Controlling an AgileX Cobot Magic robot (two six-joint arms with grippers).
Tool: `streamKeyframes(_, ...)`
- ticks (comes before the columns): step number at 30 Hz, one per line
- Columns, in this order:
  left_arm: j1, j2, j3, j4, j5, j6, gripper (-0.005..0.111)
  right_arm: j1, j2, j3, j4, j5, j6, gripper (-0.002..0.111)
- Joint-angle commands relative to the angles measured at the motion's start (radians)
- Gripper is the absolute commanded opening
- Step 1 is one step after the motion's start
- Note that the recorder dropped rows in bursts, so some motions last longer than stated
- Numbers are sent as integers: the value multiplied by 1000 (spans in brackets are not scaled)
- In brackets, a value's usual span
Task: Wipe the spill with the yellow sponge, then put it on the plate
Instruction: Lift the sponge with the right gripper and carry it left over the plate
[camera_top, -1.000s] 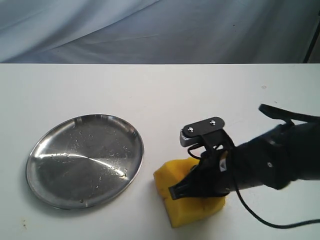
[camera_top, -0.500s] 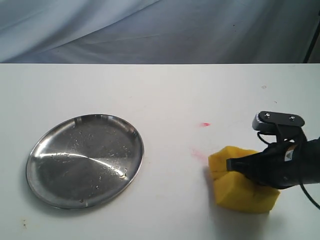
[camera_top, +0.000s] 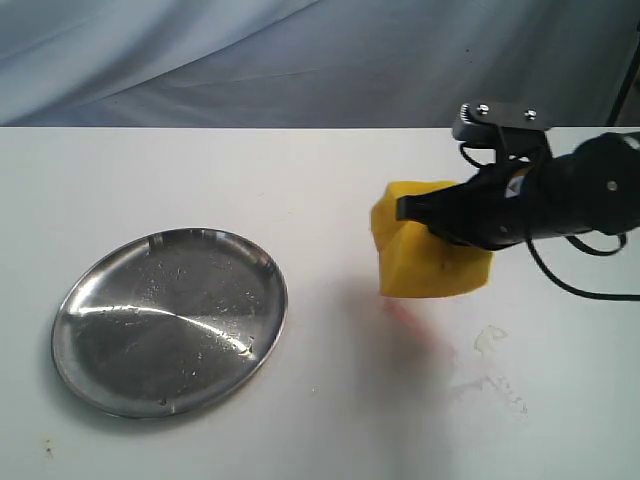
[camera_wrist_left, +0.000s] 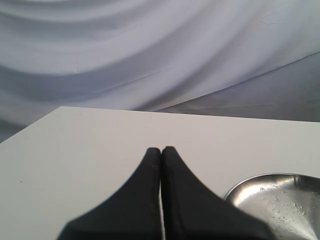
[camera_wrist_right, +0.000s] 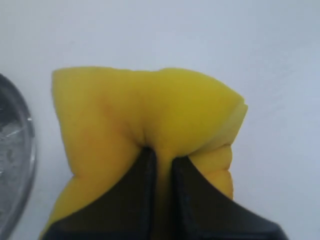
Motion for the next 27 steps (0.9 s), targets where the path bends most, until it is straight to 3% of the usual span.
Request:
streamKeyframes(1, 3, -2, 5, 2, -3, -3, 0, 119, 49, -99, -14, 6, 1, 0)
streamKeyframes(11, 3, -2, 5, 2, -3, -3, 0, 377, 206, -307, 4, 8, 1, 0)
streamKeyframes(15, 3, -2, 5, 2, -3, -3, 0, 467, 355, -469, 4, 49, 1, 0)
streamKeyframes(19, 3, -2, 5, 2, -3, -3, 0, 483, 454, -579, 4, 69, 9, 0)
streamKeyframes(24, 3, -2, 5, 2, -3, -3, 0, 478, 470, -584, -52, 92, 16, 0)
streamKeyframes(27, 3, -2, 5, 2, -3, -3, 0, 469, 470, -584, -66, 97, 32, 7)
